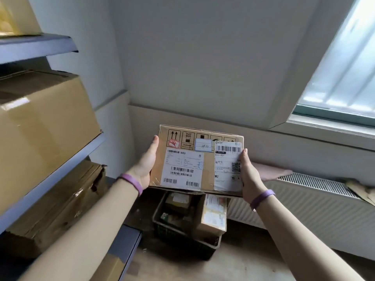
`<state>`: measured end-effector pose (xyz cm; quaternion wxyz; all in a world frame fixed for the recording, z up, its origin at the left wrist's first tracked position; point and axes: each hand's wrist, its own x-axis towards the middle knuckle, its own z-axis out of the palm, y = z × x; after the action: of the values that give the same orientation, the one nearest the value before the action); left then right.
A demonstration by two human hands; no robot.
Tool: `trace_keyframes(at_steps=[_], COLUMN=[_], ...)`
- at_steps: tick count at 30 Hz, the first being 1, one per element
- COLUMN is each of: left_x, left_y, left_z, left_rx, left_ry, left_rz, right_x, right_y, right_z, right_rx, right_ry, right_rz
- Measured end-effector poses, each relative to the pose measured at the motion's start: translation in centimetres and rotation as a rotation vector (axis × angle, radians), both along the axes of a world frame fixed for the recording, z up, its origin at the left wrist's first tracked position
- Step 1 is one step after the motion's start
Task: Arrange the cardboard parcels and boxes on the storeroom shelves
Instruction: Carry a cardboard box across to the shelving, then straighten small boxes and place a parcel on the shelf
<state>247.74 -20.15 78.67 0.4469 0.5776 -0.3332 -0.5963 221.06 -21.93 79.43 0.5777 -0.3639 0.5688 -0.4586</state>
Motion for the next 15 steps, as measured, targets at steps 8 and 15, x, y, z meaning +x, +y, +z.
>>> trace_keyframes(at_steps=[8,15], left_x=[2.6,3.3], left_y=[-13.3,-19.0], left_z=[-7.3,-18.5], left_rx=[0.213,0.405], left_ry=[0.072,0.083], left_rz=[-0.085,-0.054], right_x=[2.5,3.3], right_y=[-12.2,-18.5], right_z=[-7.8,-19.3], right_rx=[0.208,0.418], right_ry=[0.032,0.019], right_rz=[-0.038,-0.021])
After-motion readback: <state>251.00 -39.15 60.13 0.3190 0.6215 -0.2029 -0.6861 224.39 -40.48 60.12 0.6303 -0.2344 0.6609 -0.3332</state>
